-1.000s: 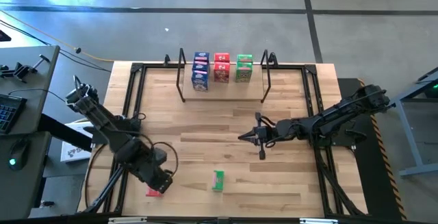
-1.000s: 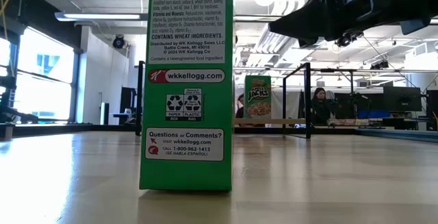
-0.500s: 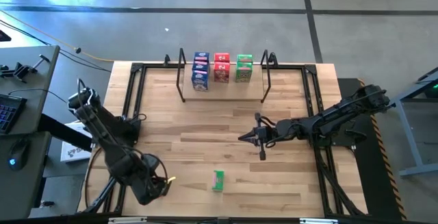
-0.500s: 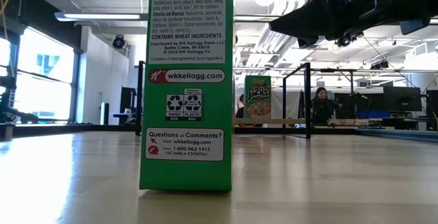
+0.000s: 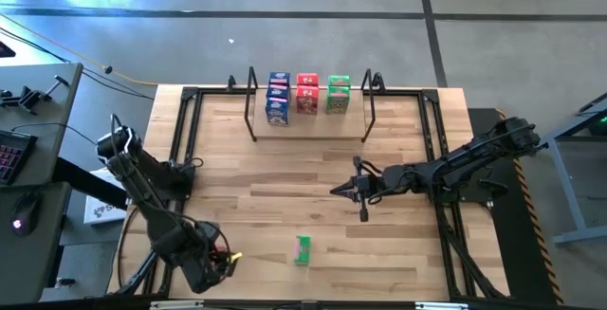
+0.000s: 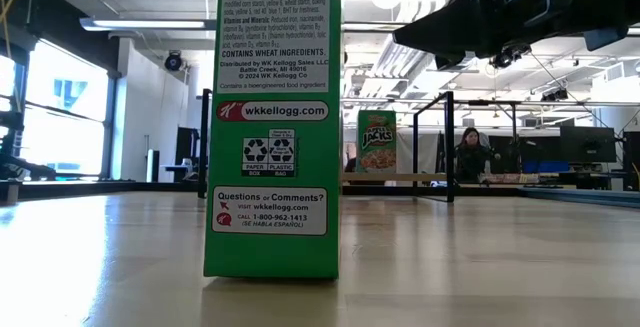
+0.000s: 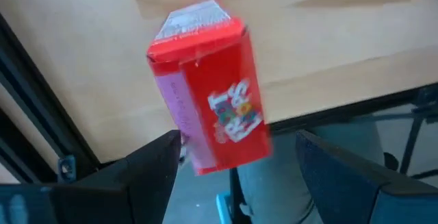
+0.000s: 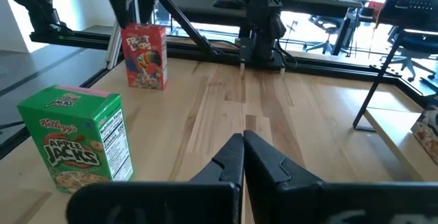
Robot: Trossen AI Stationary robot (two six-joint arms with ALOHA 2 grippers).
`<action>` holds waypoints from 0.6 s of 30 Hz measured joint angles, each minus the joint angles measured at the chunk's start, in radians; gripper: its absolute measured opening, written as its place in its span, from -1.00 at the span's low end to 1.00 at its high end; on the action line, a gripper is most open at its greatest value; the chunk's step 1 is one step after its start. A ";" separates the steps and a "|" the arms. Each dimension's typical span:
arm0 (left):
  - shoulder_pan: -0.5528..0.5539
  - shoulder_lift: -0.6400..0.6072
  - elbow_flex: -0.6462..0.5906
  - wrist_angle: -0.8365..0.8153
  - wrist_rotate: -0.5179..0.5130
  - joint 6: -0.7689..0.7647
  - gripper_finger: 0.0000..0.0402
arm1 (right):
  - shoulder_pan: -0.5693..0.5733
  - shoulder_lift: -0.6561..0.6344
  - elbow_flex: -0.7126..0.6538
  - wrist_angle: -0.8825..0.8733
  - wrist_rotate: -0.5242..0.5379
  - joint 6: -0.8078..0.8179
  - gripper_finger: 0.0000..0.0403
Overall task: Stack cereal on shelf
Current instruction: Move the red cereal box to the center of the table
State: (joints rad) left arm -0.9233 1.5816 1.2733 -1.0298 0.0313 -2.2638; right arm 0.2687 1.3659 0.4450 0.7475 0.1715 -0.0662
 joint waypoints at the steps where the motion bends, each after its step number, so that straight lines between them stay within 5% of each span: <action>1: -0.008 0.008 0.001 0.013 0.000 -0.010 0.40 | 0.000 0.000 0.000 -0.001 0.000 0.001 -1.00; 11: -0.021 0.063 -0.001 0.022 -0.002 -0.031 0.38 | 0.000 0.000 0.000 -0.002 0.000 0.006 -1.00; 18: -0.020 0.063 -0.001 -0.019 -0.005 0.031 0.13 | 0.000 0.000 0.000 -0.002 0.000 0.006 -1.00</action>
State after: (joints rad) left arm -0.9431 1.6444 1.2724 -1.0489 0.0268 -2.2326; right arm 0.2687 1.3659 0.4450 0.7460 0.1719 -0.0601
